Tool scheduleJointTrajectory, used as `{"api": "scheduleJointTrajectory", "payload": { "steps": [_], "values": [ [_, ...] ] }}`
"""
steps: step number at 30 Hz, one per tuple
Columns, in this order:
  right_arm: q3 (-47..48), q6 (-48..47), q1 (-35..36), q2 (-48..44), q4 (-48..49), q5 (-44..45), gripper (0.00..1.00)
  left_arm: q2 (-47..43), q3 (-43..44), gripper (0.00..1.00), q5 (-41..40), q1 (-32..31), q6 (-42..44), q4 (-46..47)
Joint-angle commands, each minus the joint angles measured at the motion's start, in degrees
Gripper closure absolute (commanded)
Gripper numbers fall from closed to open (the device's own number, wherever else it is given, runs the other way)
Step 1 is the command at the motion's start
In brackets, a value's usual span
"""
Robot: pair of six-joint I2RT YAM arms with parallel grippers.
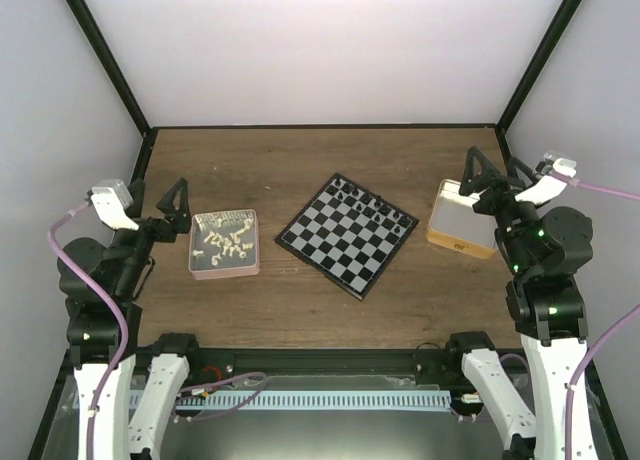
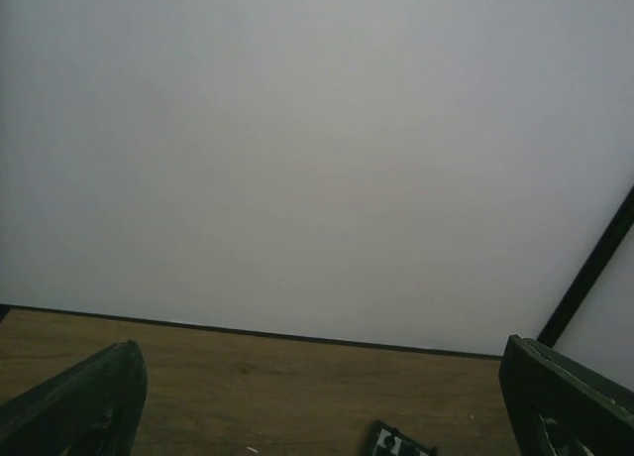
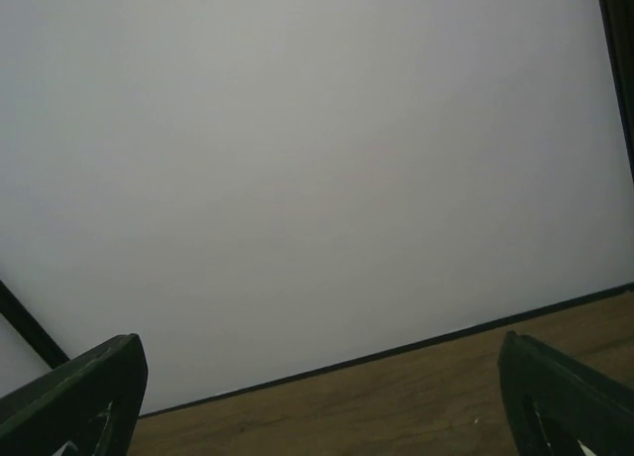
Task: Set up the chess pieces on the board
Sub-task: Pick up the chess piece from the storage box.
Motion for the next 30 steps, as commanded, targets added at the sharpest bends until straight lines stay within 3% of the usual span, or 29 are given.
{"api": "scheduleJointTrajectory", "payload": {
  "steps": [1,10,19,25,30],
  "values": [
    [0.6,5.9,-2.3,-1.4,-5.0,-5.4,0.01,-2.1,-1.5,0.01,5.5,0.6,-1.0,-0.5],
    [0.1,9.4,-3.6,-2.7,-12.8,-16.5,0.02,-5.2,-8.1,0.0,12.6,-1.0,-3.7,1.2],
    [-5.0,8.9,-3.9,-3.6,-16.2,-25.8,0.05,-1.8,-12.6,0.0,6.0,-1.4,-11.6,-6.8],
    [-8.6,7.4,-4.0,-4.1,-15.7,-28.3,0.17,2.2,-15.6,0.02,4.8,-1.4,-13.8,-11.9],
    [-12.0,6.0,-4.0,-3.6,-13.4,-28.7,0.34,8.2,-14.6,0.17,-1.3,-1.4,-13.8,-16.6]
  ]
}}
